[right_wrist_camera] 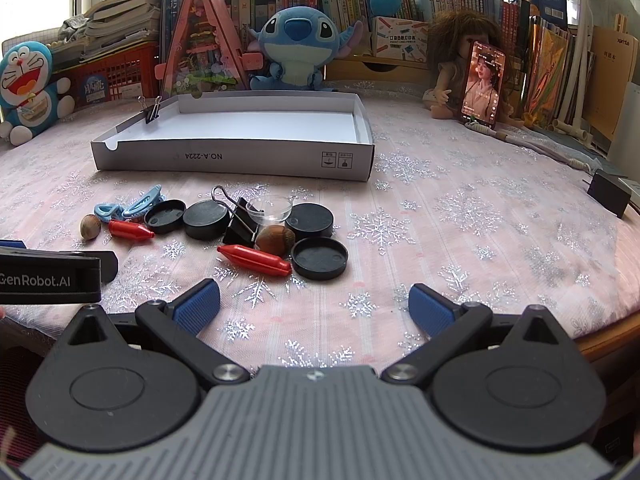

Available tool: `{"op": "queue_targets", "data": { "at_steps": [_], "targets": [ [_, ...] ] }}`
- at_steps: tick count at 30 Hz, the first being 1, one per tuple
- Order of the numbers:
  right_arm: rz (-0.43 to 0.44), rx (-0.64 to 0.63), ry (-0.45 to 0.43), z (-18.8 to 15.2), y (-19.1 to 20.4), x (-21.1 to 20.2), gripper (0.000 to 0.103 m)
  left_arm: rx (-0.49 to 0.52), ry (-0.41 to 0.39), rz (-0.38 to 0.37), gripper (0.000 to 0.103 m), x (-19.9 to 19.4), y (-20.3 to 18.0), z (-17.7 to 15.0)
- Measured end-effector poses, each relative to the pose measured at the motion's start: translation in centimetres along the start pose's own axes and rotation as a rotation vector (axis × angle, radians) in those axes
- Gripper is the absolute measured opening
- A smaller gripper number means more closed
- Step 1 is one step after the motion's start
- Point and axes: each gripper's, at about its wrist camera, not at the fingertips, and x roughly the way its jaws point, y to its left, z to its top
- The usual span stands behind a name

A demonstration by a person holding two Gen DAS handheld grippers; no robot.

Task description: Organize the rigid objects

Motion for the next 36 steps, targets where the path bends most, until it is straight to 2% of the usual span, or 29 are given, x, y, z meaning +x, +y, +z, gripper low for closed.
{"op": "queue_targets", "data": {
  "at_steps": [11, 17, 21, 26, 30, 34, 36],
  "targets": [
    [-0.001, 0.004, -0.040, -0.6, 0.0, -0.1, 0.103, 0.013, -0.038, -0.020, 0.103, -0.3, 0.4, -0.5],
    [-0.024, 0.018, -0.109, -1.5, 0.2, -0.1, 0.103, 0.016, -0.076, -0.025, 0.103, -0.2, 0.6, -0.9],
    [-0.009, 0.028, -0.141, -1.6, -0.4, -0.6, 0.103, 0.027, -0.084, -0.038, 0.101, -0.4, 0.6, -0.9],
    [-0.029, 0.037, -0.219, -1.4, -1.4, -1.5, 0.101, -0.004, -0.119, -0.087, 0.077, -1.1, 1.5, -0.5],
    [-0.055, 0.051, -0.261, -1.1, -2.3, -2.0, 0.090, -0.001, -0.157, -0.097, 0.063, -1.6, 1.8, -0.4],
    [-0.063, 0.030, -0.248, -1.1, -2.4, -1.6, 0.076, 0.031, -0.168, -0.091, 0.046, -1.6, 1.4, -0.3],
    [-0.054, 0.018, -0.234, -1.1, -2.3, -1.3, 0.071, 0.037, -0.164, -0.101, 0.044, -1.4, 1.3, -0.3]
  ]
}}
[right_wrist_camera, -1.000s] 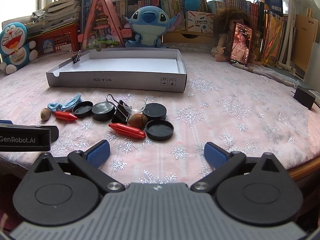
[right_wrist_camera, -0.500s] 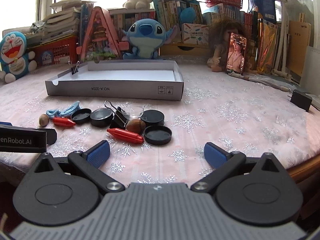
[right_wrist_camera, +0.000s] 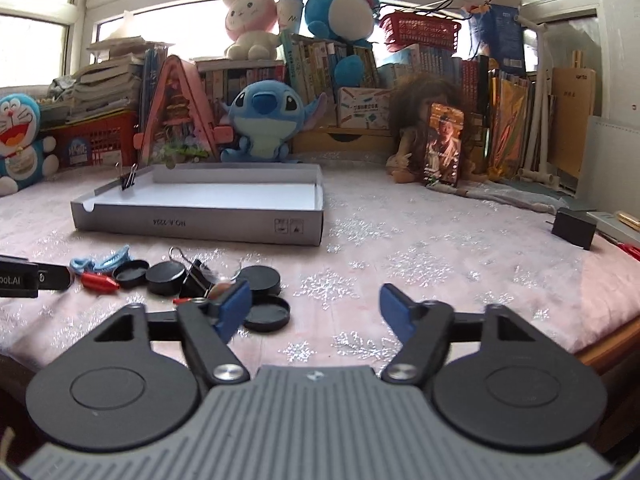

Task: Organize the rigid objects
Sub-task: 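Grasp the brown nut with the left gripper while the right grasps a black lid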

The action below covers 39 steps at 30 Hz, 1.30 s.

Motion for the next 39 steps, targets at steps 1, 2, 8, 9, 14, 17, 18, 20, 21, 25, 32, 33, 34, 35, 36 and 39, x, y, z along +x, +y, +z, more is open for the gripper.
{"op": "queue_targets", "data": {
  "at_steps": [1, 2, 8, 9, 14, 17, 18, 20, 21, 25, 32, 33, 34, 35, 36, 39],
  "targets": [
    [0.003, -0.008, 0.004, -0.1, 0.1, 0.1, 0.068, 0.002, 0.000, -0.004, 0.043, 0.1, -0.1, -0.1],
    [0.006, -0.015, 0.009, -0.1, 0.3, 0.2, 0.066, 0.004, 0.000, -0.007, 0.041, 0.1, -0.2, -0.1],
    [0.031, -0.040, 0.022, -0.1, 1.1, 0.8, 0.059, 0.001, 0.005, -0.031, 0.027, 0.9, -0.4, 0.1],
    [0.035, -0.046, 0.022, -0.1, 1.2, 0.9, 0.059, -0.003, 0.006, -0.036, 0.026, 1.0, -0.4, 0.2],
    [0.056, -0.067, 0.042, -0.2, 1.7, 1.5, 0.058, -0.007, 0.009, -0.051, 0.019, 1.3, -0.4, 0.2],
    [0.066, -0.071, 0.050, -0.3, 1.8, 1.8, 0.057, 0.002, 0.005, -0.053, 0.016, 1.3, -0.5, 0.1],
    [0.067, -0.070, 0.048, -0.3, 1.9, 1.8, 0.055, 0.002, 0.004, -0.054, 0.016, 1.3, -0.5, 0.1],
    [0.067, -0.064, 0.048, -0.2, 1.8, 1.8, 0.046, -0.001, 0.004, -0.057, 0.016, 1.3, -0.4, 0.1],
    [0.066, -0.061, 0.049, -0.2, 1.8, 1.8, 0.037, -0.005, 0.004, -0.058, 0.016, 1.2, -0.4, 0.2],
    [0.067, -0.046, 0.041, 0.1, 1.5, 1.6, 0.037, -0.025, 0.003, -0.062, 0.016, 1.0, -0.1, 0.4],
    [0.068, -0.005, 0.041, 1.3, 0.9, 1.4, 0.037, -0.039, -0.023, -0.063, 0.016, 0.1, 0.3, 1.5],
    [0.070, 0.003, 0.043, 1.5, 0.8, 1.5, 0.037, -0.041, -0.021, -0.064, 0.016, 0.1, 0.4, 1.7],
    [0.072, 0.011, 0.046, 1.8, 0.6, 1.5, 0.037, -0.043, -0.021, -0.064, 0.016, 0.2, 0.5, 1.9],
    [0.075, 0.019, 0.048, 2.0, 0.5, 1.6, 0.037, -0.042, -0.020, -0.062, 0.016, 0.2, 0.5, 2.1],
    [0.077, 0.023, 0.049, 2.2, 0.4, 1.7, 0.037, -0.039, -0.021, -0.060, 0.016, 0.3, 0.5, 2.3],
    [0.088, 0.037, 0.056, 3.0, 0.1, 1.9, 0.037, -0.051, -0.013, -0.069, 0.016, 0.5, 0.8, 3.0]
  ]
}}
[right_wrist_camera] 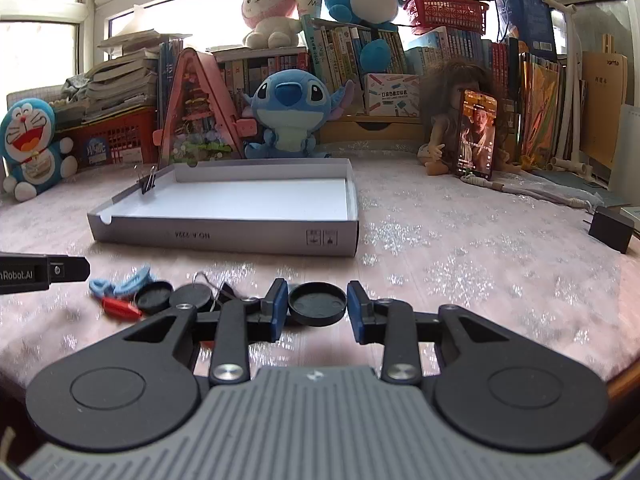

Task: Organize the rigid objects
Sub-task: 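Grasp the brown nut with the left gripper while the right grasps a black lid, then carry nut and lid into the white tray and open both grippers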

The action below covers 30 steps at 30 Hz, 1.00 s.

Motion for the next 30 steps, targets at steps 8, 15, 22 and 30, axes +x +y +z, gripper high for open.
{"op": "queue_targets", "data": {
  "at_steps": [8, 15, 22, 30],
  "targets": [
    [0.036, 0.031, 0.010, 2.7, -1.0, 0.8, 0.037, 0.012, 0.001, -0.025, 0.016, 0.8, 0.1, 2.5],
    [0.082, 0.066, 0.039, 5.7, -2.1, 2.6, 0.037, 0.015, 0.007, -0.068, 0.016, 2.2, -0.7, 5.6],
    [0.113, 0.033, 0.054, 9.1, -1.8, 4.7, 0.037, 0.013, 0.026, -0.075, 0.016, 4.8, -1.1, 9.2],
    [0.170, 0.058, 0.146, 11.9, -2.0, 9.4, 0.037, -0.015, 0.091, -0.094, 0.016, 9.6, -1.5, 12.3]
  ]
}}
